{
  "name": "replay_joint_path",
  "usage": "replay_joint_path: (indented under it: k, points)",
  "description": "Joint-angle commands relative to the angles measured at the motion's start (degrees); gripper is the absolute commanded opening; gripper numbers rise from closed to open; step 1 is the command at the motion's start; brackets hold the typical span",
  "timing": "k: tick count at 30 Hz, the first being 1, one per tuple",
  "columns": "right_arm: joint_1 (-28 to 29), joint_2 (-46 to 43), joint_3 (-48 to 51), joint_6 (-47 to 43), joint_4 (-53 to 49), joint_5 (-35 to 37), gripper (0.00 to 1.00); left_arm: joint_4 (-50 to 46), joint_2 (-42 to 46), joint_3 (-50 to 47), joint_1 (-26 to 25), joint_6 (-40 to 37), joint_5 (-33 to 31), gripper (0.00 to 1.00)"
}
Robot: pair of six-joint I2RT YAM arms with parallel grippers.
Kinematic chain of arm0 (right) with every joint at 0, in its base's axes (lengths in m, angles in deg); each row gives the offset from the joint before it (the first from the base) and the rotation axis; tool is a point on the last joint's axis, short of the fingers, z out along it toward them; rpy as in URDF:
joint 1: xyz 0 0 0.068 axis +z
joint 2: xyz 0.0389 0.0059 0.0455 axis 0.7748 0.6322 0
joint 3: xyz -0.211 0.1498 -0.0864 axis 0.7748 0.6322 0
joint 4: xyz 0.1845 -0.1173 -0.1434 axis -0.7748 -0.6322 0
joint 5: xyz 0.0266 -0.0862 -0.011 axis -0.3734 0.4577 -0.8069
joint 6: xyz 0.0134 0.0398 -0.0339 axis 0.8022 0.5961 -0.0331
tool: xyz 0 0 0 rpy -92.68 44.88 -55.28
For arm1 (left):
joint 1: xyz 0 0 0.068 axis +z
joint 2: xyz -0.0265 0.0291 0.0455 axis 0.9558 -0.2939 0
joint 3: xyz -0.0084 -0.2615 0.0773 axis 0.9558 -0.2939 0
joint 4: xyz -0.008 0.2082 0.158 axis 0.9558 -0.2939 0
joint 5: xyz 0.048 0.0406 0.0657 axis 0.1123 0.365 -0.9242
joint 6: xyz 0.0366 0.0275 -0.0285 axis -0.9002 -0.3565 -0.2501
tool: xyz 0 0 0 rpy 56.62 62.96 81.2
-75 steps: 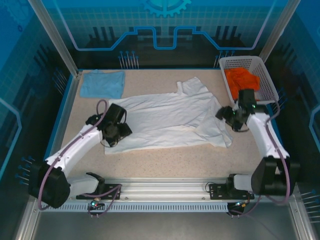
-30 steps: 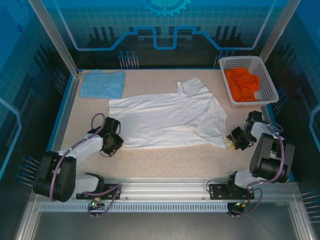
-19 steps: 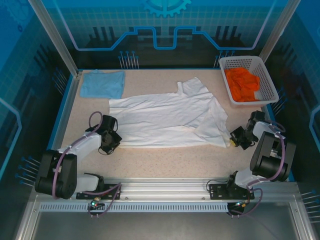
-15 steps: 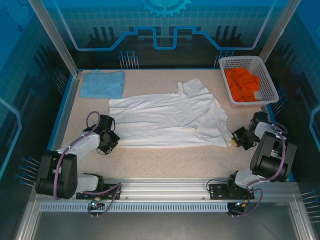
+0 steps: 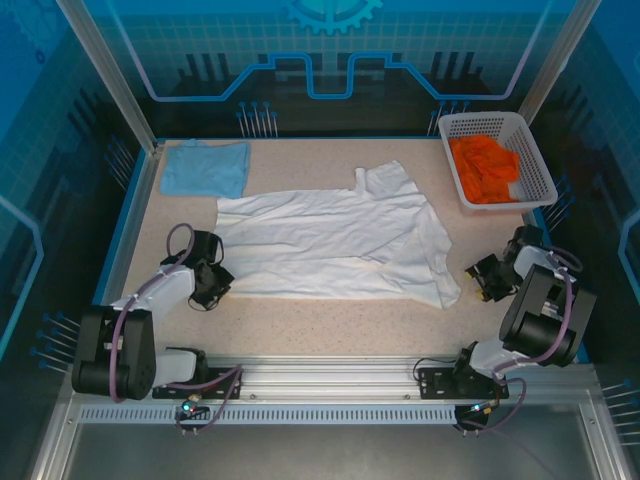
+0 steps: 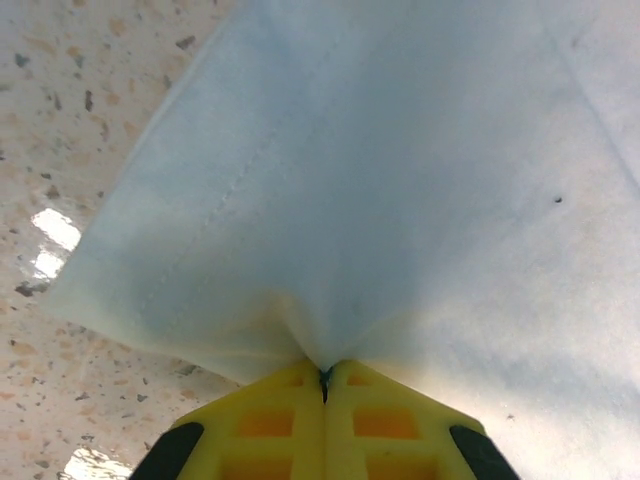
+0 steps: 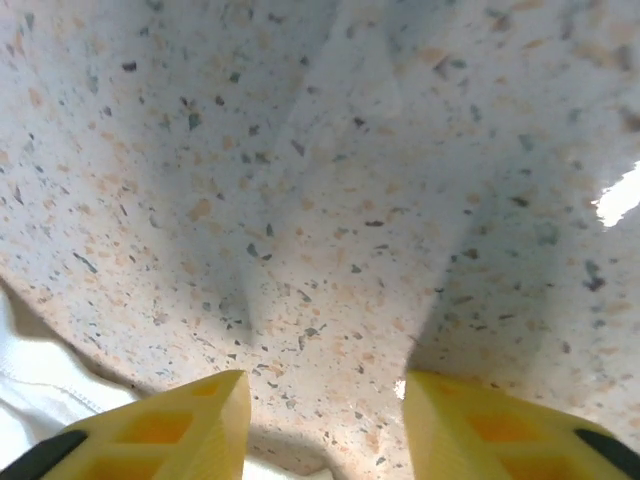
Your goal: Fold and stack the t-shirts
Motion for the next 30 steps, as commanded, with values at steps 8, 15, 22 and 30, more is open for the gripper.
replay_joint_path:
  k: [8, 15, 22, 30]
  points:
    - [16.4, -12.1, -5.8, -4.5, -1.7, -1.1, 0.65, -8.6, 6.7, 6.0, -0.9, -1.8, 3.1, 0.69]
    - [30.7, -4.8, -11.9, -7.4, -4.8, -4.9, 0.62, -6.9, 6.2, 21.6, -20.3, -13.7, 2.0, 0.85]
    - [29.1, -2.1, -5.4, -5.0, -1.1, -2.4, 0.53, 4.3, -13.6, 34.7, -36.4, -26.4, 13.4, 0.75]
    - [26.4, -5.5, 2.5, -1.3, 6.6, -2.4, 0.5, -4.4, -38.8, 58.4, -47.1, -45.1, 11.5, 0.7]
